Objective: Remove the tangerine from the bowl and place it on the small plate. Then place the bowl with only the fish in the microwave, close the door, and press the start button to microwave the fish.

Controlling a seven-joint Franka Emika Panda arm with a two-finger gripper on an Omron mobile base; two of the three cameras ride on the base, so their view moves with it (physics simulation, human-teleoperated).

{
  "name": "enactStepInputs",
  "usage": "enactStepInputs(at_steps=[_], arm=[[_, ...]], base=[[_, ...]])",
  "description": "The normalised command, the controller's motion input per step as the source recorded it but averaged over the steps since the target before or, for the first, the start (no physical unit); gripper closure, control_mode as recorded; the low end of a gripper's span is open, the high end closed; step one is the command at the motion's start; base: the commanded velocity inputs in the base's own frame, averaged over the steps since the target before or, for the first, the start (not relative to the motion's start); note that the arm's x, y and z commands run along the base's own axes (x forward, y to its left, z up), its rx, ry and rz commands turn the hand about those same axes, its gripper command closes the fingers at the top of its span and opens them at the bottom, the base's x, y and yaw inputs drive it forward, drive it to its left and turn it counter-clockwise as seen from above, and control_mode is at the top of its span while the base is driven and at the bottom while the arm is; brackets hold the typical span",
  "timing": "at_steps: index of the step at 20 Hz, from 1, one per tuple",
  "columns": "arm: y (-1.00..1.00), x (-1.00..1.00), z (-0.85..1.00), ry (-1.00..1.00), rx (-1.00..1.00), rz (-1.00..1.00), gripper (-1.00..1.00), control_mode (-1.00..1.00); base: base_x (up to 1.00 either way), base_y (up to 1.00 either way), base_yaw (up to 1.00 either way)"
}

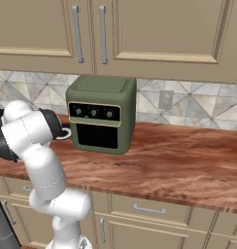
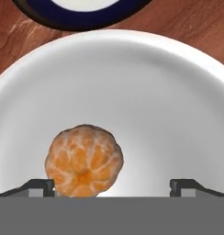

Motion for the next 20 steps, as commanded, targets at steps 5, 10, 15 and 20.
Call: enactStepInputs(at_steps=[5, 10, 15, 20], arm=[[0.00, 0.23, -0.07, -0.01, 0.01, 0.00, -1.00, -1.00], [0.10, 0.10, -0.13, 0.00, 0.00, 0.00, -1.00, -1.00], [0.11, 0.00, -0.12, 0.00, 0.00, 0.00, -1.00, -1.00], [0.05, 0.00, -0.31, 0.00, 0.01, 0.00, 1.00, -1.00]], base=[[0.00, 0.00, 0.00], [0.00, 0.00, 0.00], [0.00, 0.00, 0.00], [0.00, 0.00, 0.00]])
